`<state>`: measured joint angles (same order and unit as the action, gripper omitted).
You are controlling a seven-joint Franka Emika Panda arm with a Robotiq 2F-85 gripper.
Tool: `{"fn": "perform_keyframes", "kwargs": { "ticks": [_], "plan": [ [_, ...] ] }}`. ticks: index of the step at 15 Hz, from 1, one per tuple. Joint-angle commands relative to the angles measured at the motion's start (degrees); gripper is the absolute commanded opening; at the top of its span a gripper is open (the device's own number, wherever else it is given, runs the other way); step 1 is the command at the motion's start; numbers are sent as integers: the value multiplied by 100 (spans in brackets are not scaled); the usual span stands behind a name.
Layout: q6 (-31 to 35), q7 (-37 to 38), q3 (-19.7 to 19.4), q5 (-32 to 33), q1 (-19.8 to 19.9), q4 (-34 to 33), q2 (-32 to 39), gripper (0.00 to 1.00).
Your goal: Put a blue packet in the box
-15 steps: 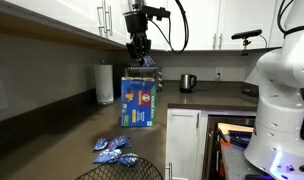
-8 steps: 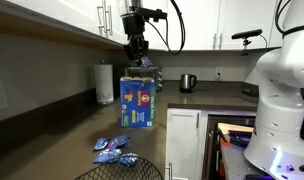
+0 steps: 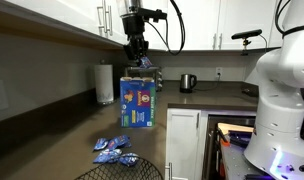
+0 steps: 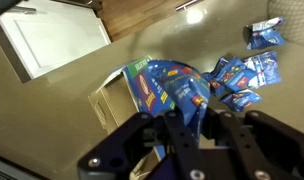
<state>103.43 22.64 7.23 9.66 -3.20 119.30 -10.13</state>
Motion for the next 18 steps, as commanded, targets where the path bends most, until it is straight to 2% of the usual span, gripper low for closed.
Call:
{"fn": "perform_keyframes", "kwargs": {
  "ticks": [1,18],
  "plan": [
    [124,27,-49,63,41,44,-9,4],
    [692,136,-393,370,308,197,68,4]
  ]
}}
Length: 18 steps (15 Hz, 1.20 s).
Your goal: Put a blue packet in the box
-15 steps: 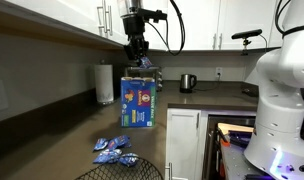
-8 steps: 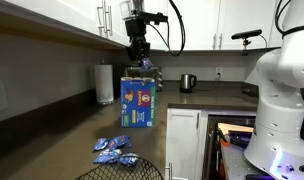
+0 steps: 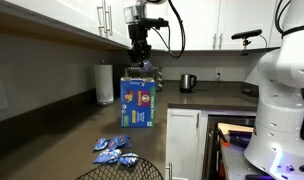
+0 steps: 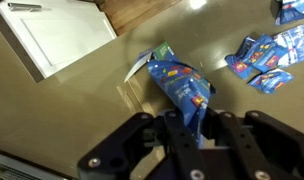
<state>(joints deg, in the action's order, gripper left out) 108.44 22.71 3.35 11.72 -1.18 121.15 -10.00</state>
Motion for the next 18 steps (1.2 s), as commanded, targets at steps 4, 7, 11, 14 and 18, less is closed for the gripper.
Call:
{"fn": "perform_keyframes", "kwargs": {
  "ticks": [4,7,11,14,18],
  "plan": [
    [374,155,-73,249,195,-58,191,4],
    [485,216,-118,318,226,-109,311,4],
    [609,312,-168,429,244,-202,492,4],
    [638,373,-195,472,230,-271,599,4],
    [600,454,-206,519,206,-367,681,46]
  ]
}}
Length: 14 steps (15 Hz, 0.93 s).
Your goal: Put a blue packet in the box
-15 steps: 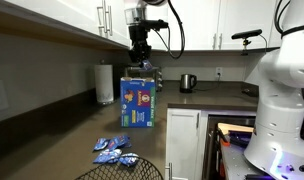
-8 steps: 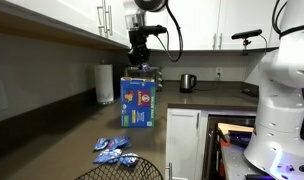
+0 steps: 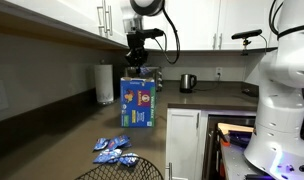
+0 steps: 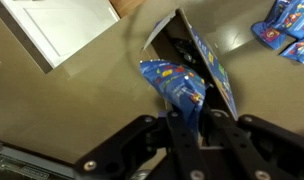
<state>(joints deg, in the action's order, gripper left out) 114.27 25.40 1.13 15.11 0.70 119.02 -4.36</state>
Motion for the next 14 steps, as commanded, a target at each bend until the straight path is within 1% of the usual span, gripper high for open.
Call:
{"fn": "perform_keyframes", "kwargs": {
  "ticks": [1,5,8,10,14],
  "plan": [
    [12,192,16,190,14,-166,123,52],
    [-53,196,31,158,-9,-134,57,78],
    [-190,119,46,4,-43,-96,-28,97],
    [-302,47,76,-59,-78,-60,-94,100],
    [-603,-103,172,-217,-185,18,-264,100]
  ]
}}
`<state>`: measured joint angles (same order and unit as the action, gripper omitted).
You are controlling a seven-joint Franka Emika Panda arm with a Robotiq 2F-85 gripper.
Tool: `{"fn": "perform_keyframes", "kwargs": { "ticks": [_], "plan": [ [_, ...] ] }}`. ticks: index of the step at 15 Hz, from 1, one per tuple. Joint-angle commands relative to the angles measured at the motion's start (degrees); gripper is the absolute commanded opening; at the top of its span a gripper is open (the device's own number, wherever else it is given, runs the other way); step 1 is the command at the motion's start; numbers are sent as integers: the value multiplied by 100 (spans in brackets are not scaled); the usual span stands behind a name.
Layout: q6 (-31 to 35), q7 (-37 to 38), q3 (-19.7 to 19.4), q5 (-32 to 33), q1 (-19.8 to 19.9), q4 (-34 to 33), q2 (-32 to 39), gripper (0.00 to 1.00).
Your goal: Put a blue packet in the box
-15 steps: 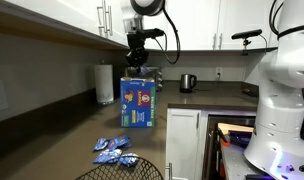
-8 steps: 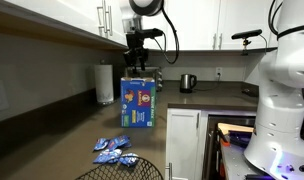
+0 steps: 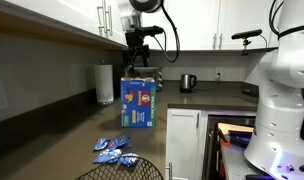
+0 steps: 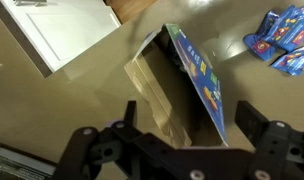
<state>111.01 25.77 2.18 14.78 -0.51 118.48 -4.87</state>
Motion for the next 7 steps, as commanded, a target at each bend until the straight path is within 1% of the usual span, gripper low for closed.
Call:
{"fn": "perform_keyframes", "kwargs": {
  "ticks": [1,6,7],
  "plan": [
    [-373,-177,93,-236,-98,87,-259,100],
    [-778,-375,216,-417,-224,95,-395,100],
    [-632,-149,215,-286,-184,5,-241,100]
  ]
}}
